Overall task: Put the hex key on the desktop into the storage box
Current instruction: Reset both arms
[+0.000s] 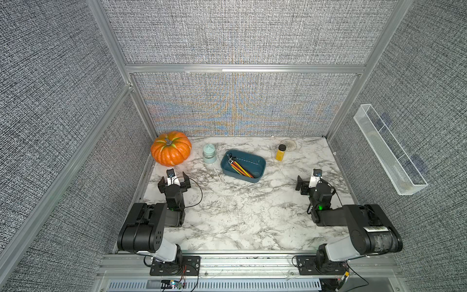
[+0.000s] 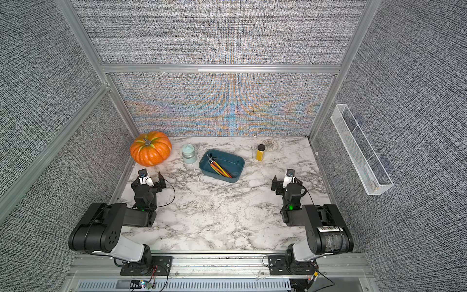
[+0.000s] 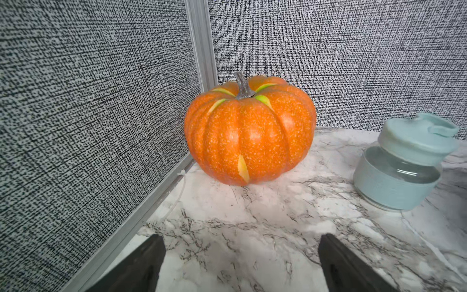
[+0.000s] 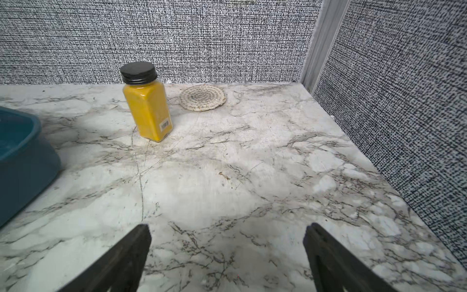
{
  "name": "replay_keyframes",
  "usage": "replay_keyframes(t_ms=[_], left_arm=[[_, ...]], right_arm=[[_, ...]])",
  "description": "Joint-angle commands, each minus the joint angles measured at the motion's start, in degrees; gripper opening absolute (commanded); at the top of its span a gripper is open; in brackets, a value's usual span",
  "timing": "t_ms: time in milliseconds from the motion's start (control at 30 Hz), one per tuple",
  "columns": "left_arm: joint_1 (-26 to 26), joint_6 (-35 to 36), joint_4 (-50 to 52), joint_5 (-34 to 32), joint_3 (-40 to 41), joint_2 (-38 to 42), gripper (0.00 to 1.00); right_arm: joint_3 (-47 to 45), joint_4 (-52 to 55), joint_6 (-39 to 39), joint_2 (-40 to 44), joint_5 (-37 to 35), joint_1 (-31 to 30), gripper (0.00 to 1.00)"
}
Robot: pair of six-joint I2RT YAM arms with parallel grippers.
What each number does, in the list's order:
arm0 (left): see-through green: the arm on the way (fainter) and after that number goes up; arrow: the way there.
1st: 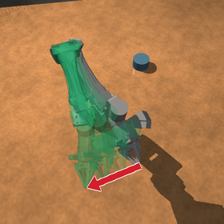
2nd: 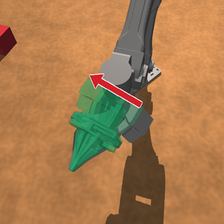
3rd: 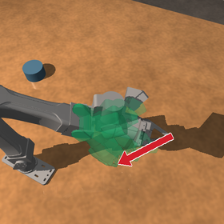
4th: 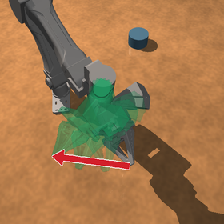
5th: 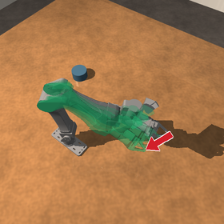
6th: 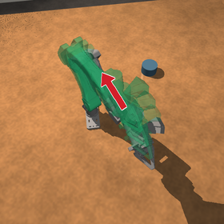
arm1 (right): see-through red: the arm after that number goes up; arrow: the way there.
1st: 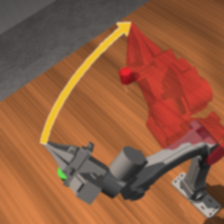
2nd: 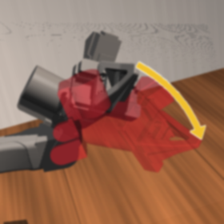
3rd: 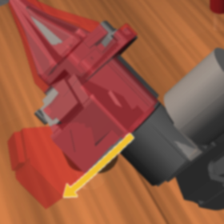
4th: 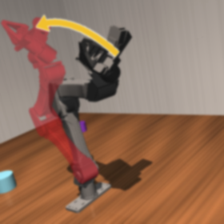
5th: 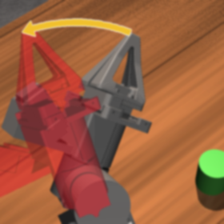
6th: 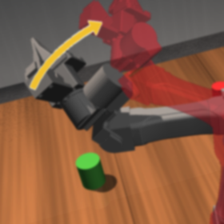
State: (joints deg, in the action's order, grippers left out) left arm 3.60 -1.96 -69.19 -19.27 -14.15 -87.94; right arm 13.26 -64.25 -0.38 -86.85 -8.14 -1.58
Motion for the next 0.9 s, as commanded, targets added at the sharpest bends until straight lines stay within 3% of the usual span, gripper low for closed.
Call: replay_keyframes(t_ms=[0,867], left_arm=[[-0.19,-0.42,-1.78,0.9,-0.35,0.05,1.0],[-0.17,-0.42,-1.56,0.99,-0.35,0.16,1.0]], right_arm=[[-0.64,-7.54,0.84,-0.09,1.56,-0.13,0.99],[-0.43,-6.77,0.82,-0.04,1.73,0.0,0.99]])
